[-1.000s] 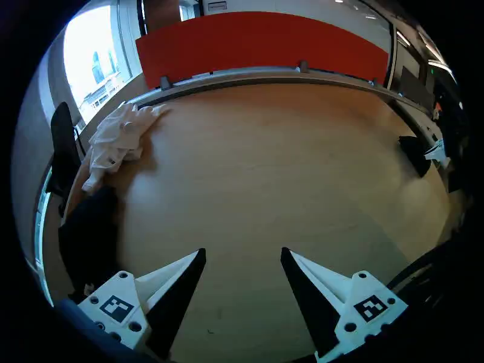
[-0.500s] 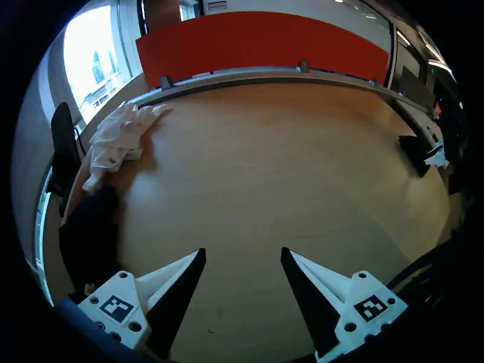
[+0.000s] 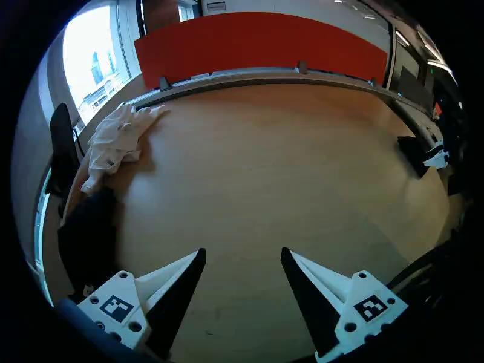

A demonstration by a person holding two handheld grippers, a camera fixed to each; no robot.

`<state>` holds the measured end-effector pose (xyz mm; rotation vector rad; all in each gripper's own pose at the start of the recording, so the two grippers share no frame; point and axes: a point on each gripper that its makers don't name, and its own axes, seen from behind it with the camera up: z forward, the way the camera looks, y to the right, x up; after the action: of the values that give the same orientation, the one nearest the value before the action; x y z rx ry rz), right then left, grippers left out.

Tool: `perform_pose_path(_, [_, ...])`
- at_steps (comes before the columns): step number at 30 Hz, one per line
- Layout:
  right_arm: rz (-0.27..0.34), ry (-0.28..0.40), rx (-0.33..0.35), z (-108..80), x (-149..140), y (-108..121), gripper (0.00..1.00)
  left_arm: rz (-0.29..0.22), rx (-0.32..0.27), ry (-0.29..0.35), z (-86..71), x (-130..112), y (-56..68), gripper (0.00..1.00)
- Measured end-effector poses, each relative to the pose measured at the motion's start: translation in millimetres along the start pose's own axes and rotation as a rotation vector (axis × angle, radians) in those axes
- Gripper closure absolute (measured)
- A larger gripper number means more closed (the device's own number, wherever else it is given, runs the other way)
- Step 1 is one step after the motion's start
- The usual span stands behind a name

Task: Fold towel

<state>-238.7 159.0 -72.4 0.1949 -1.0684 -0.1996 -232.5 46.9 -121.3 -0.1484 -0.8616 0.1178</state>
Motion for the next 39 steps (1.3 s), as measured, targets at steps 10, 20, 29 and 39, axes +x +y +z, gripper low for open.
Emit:
perform_pose_path(10, [0.043,0.030,-0.009,-1.2,7,0,0.00,-0.001,0.000,0.010,-1.3,5,-1.5,0.08])
perform_pose_path(20, [0.165,0.113,-0.031,-5.6,21,5,0.00,-0.005,-0.001,0.020,-1.4,11,-2.0,0.08])
perform_pose_path(29, [0.224,0.179,-0.046,-10.1,28,9,0.00,-0.008,-0.005,0.029,-0.2,16,-0.3,0.08])
perform_pose_path(39, [0.275,0.364,-0.075,-34.6,69,12,0.00,-0.018,-0.005,0.049,0.2,26,-1.0,0.08])
